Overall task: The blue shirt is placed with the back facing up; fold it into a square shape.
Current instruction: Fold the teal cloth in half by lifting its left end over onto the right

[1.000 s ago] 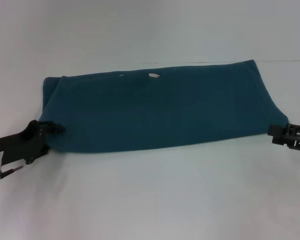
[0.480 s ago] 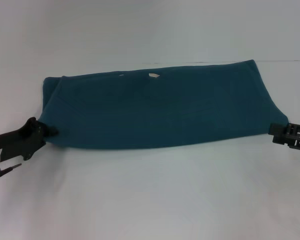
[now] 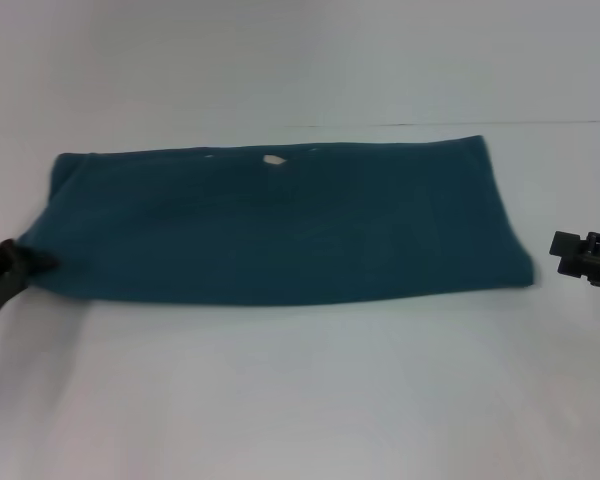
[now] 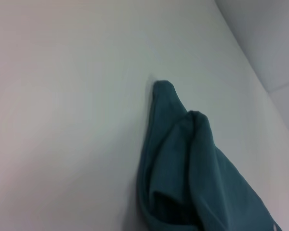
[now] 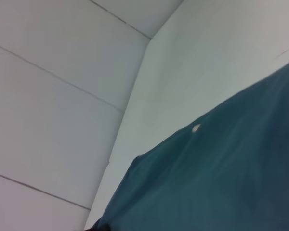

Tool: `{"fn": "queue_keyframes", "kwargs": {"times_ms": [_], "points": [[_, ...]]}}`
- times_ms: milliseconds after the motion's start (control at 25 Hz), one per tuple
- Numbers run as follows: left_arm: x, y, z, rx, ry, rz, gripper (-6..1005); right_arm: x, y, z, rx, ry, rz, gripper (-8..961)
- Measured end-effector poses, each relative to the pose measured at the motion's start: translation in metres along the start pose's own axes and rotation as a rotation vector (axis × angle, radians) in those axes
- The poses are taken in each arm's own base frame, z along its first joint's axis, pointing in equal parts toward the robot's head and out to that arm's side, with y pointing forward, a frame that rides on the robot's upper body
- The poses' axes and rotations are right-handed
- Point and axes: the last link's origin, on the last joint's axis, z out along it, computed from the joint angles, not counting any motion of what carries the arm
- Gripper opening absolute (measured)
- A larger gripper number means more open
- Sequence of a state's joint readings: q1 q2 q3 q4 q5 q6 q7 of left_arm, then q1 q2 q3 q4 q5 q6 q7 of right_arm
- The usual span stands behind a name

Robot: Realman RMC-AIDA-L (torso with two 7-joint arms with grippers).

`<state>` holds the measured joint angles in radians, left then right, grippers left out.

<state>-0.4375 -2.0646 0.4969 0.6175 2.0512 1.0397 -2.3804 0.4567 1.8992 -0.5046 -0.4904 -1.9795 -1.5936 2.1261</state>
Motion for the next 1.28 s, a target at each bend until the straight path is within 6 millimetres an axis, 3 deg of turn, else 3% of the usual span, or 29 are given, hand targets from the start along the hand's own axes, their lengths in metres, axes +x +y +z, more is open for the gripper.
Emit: {"fn": "queue_keyframes", "kwargs": {"times_ms": [280,480,680,800,1000,1120,1280], "points": [[0.011,-0.023,-0.023,0.064,0.07,0.002,4,0.002,-0.002,-0.001,0.003,-0.009,0.017,688],[0.015,-0.018,-0.024,0.052,0.072,0.025,5,0.003,-0.003,0.0,0.004,-0.017,0.029,687],[0.019,0.022,-0.015,-0.127,0.02,0.06,5,0.002,-0.002,0.001,0.0,-0.015,0.024,686],[0.022,0.063,-0.006,-0.277,-0.048,0.096,5,0.001,-0.002,0.003,0.002,-0.011,0.021,687],[0.021,0.112,0.014,-0.386,-0.146,0.15,4,0.002,-0.002,0.003,0.004,-0.006,0.017,687],[0.014,0.14,0.031,-0.415,-0.204,0.196,4,0.002,-0.002,0.004,0.004,-0.005,0.015,686],[-0.011,0.176,0.058,-0.451,-0.278,0.25,4,0.003,-0.001,0.005,0.0,-0.003,0.015,686]]}}
